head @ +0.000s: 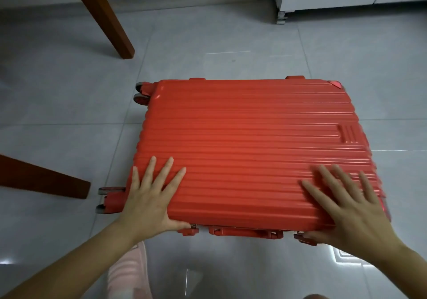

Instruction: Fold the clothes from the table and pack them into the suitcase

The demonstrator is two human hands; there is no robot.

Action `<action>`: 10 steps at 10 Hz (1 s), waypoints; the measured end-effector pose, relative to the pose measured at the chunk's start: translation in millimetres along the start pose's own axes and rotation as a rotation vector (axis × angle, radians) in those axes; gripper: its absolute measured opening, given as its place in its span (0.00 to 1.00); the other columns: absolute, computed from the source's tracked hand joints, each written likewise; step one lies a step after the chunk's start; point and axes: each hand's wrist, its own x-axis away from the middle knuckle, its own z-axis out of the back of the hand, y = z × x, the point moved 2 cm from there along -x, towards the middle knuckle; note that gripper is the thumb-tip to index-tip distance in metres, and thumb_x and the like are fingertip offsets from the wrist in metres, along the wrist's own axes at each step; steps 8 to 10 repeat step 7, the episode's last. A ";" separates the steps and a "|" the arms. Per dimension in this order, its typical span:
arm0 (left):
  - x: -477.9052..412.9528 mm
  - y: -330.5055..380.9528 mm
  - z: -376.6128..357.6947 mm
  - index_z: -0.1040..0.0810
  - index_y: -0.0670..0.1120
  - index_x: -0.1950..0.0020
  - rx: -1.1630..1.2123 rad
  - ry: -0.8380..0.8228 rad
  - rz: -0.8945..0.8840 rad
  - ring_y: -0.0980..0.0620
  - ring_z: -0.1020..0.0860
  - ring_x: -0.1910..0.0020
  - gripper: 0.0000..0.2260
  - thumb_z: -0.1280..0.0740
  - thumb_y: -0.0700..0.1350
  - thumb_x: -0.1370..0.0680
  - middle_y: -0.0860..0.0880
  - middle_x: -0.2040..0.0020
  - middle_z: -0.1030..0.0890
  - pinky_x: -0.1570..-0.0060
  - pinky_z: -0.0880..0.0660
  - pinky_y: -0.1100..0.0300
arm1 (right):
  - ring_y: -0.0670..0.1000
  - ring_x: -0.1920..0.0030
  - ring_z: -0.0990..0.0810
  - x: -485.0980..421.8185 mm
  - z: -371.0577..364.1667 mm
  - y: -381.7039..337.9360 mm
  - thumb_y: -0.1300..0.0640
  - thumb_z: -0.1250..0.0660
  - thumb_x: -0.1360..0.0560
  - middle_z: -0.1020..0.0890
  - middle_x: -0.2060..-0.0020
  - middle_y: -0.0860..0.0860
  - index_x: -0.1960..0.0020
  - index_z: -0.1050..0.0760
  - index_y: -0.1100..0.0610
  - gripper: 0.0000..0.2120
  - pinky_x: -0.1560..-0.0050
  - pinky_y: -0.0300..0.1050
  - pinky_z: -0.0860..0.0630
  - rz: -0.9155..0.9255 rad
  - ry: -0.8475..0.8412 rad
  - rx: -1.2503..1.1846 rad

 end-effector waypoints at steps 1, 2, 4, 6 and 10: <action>3.1 3.1 -2.8 0.49 0.53 0.22 0.035 -0.027 0.052 0.34 0.43 0.26 0.56 0.43 0.81 0.44 0.44 0.24 0.42 0.38 0.43 0.26 | 0.64 0.27 0.41 2.5 -1.1 0.2 0.23 0.38 0.42 0.39 0.26 0.61 0.27 0.39 0.48 0.50 0.31 0.70 0.45 -0.085 -0.060 -0.038; 7.6 5.9 -3.8 0.48 0.53 0.22 0.053 -0.055 0.059 0.34 0.44 0.26 0.55 0.42 0.80 0.43 0.45 0.24 0.41 0.38 0.42 0.26 | 0.65 0.27 0.41 5.4 -2.1 -2.9 0.24 0.35 0.42 0.39 0.26 0.62 0.27 0.38 0.49 0.51 0.31 0.70 0.45 -0.087 -0.086 -0.047; 7.9 8.4 -4.0 0.50 0.54 0.22 0.080 -0.039 0.055 0.35 0.43 0.26 0.55 0.42 0.80 0.43 0.45 0.24 0.41 0.38 0.41 0.26 | 0.65 0.26 0.43 4.5 -3.2 -2.6 0.23 0.38 0.40 0.40 0.26 0.62 0.26 0.41 0.49 0.50 0.32 0.71 0.45 -0.069 -0.149 -0.013; 7.2 5.0 0.8 0.60 0.58 0.23 0.149 -0.178 0.066 0.37 0.52 0.24 0.53 0.43 0.79 0.40 0.48 0.21 0.53 0.33 0.45 0.30 | 0.63 0.26 0.42 3.5 -0.1 -1.1 0.21 0.41 0.39 0.41 0.25 0.59 0.25 0.43 0.46 0.50 0.31 0.70 0.44 -0.059 -0.230 -0.103; 8.9 -11.9 38.6 0.70 0.62 0.27 0.105 -0.356 0.024 0.47 0.58 0.23 0.46 0.40 0.73 0.31 0.54 0.26 0.69 0.25 0.50 0.46 | 0.51 0.27 0.36 -6.1 35.6 12.6 0.20 0.45 0.36 0.39 0.26 0.44 0.27 0.47 0.32 0.41 0.30 0.52 0.39 -0.123 -0.198 -0.422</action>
